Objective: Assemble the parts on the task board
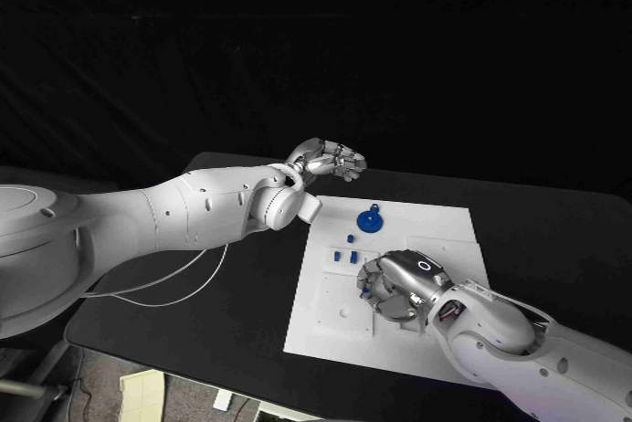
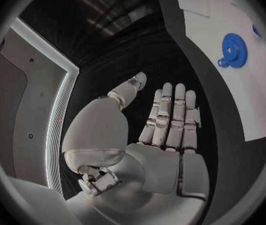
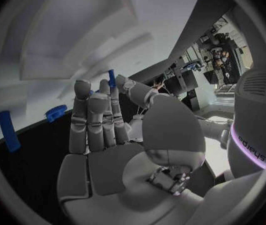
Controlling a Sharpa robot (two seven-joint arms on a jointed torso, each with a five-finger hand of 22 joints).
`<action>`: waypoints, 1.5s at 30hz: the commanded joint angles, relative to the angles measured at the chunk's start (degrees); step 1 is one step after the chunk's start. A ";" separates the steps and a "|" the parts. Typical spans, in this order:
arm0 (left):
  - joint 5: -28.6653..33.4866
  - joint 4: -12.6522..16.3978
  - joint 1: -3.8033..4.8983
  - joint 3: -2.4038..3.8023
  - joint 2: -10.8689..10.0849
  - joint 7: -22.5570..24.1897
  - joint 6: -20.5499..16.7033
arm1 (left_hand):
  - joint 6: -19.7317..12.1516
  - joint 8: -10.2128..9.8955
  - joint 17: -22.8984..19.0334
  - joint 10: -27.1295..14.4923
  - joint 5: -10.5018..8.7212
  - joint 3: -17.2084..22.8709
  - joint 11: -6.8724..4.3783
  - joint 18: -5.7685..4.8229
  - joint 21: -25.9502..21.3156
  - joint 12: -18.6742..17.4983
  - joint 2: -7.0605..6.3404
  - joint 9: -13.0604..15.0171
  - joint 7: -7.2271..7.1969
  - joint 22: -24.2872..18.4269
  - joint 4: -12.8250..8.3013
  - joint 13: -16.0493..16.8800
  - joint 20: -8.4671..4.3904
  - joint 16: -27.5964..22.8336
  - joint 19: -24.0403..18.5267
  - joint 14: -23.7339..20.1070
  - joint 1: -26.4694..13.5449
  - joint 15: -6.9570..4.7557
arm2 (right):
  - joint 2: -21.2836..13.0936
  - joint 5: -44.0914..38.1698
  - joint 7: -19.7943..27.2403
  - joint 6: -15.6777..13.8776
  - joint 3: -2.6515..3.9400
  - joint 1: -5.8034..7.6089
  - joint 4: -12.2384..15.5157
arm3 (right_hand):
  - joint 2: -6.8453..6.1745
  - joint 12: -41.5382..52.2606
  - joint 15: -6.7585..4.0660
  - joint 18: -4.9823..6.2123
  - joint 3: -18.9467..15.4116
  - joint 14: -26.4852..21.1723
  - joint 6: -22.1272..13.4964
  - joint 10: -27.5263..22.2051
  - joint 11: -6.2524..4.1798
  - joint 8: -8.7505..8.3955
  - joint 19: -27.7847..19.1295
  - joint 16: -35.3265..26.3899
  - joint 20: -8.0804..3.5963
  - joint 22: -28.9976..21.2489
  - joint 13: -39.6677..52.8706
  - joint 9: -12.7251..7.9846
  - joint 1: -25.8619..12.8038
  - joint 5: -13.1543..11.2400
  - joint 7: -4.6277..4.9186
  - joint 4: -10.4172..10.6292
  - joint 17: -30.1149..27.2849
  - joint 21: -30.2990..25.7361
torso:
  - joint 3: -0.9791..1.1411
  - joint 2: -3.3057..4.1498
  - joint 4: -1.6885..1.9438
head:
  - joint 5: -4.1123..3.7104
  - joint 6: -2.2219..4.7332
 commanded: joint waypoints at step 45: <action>0.30 0.00 0.23 0.07 0.03 -0.01 0.98 | -0.65 0.23 0.34 -0.55 -0.20 -0.48 0.12 0.90 -0.54 0.03 0.42 -0.11 0.18 0.18 -0.03 -0.26 0.39 -0.64 -0.22 -0.01 0.00 0.29 | -1.20 6.24 3.80 -1.98 -0.09 -0.03 0.56 | -3.46 -4.22 3.21 0.88 -12.91 -2.02 -9.61 -11.87 4.51 -5.81 -0.41 2.26 -0.28 0.86 -2.62 -1.79 -2.70 14.92 4.60 -3.01 -1.01 -0.20 | 0.06 -0.03 0.01 | -0.14 -0.01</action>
